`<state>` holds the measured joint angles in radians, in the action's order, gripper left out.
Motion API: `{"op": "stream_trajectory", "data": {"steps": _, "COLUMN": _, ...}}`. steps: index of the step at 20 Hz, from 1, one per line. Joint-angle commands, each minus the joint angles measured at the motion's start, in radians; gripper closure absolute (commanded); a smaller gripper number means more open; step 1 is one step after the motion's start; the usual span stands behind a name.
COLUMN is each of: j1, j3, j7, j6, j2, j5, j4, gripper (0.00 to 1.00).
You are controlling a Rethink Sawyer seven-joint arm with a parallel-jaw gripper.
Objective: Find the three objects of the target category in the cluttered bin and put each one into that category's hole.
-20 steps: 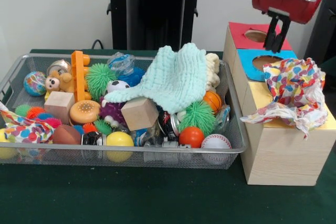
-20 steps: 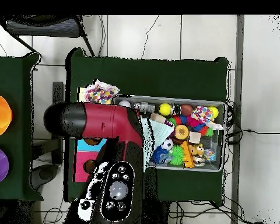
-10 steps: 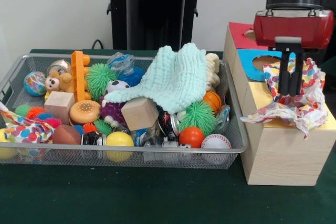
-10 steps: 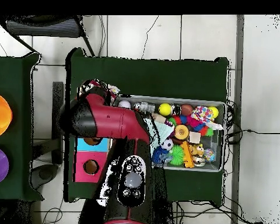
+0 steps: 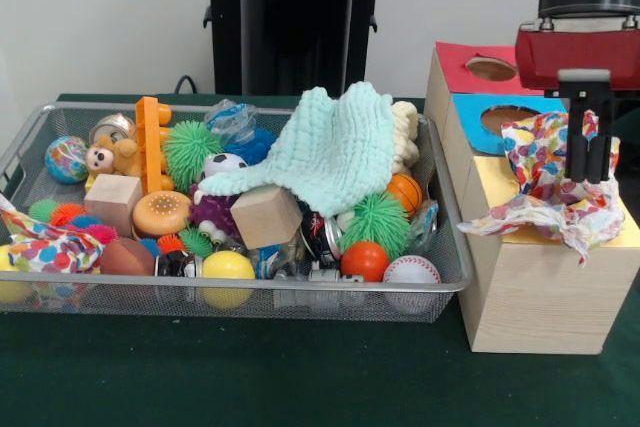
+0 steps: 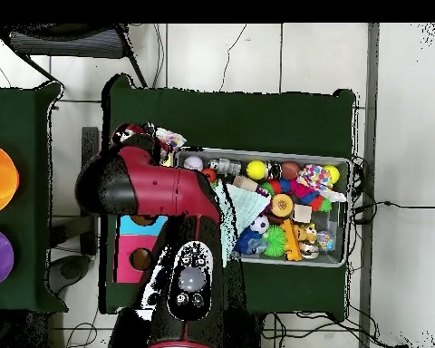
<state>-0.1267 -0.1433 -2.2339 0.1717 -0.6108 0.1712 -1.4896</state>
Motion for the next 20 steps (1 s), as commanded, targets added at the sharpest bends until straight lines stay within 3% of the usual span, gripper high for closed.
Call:
{"op": "stream_trajectory", "data": {"steps": 1, "j1": 0.022, "j3": 0.045, "j7": -0.131, "j6": 0.011, "j2": 0.106, "j5": 0.02, "j4": 0.004, "gripper": 1.0}}
{"op": "stream_trajectory", "data": {"steps": 8, "j1": 0.011, "j3": 0.018, "j7": -0.143, "j6": -0.024, "j2": 0.2, "j5": 0.019, "j4": 0.032, "gripper": 1.0}}
{"op": "stream_trajectory", "data": {"steps": 11, "j1": -0.001, "j3": -0.005, "j7": -0.146, "j6": -0.018, "j2": 0.211, "j5": 0.018, "j4": 0.038, "gripper": 1.0}}
{"op": "stream_trajectory", "data": {"steps": 20, "j1": 0.014, "j3": 0.025, "j7": -0.142, "j6": -0.034, "j2": 0.215, "j5": 0.017, "j4": 0.015, "gripper": 1.0}}
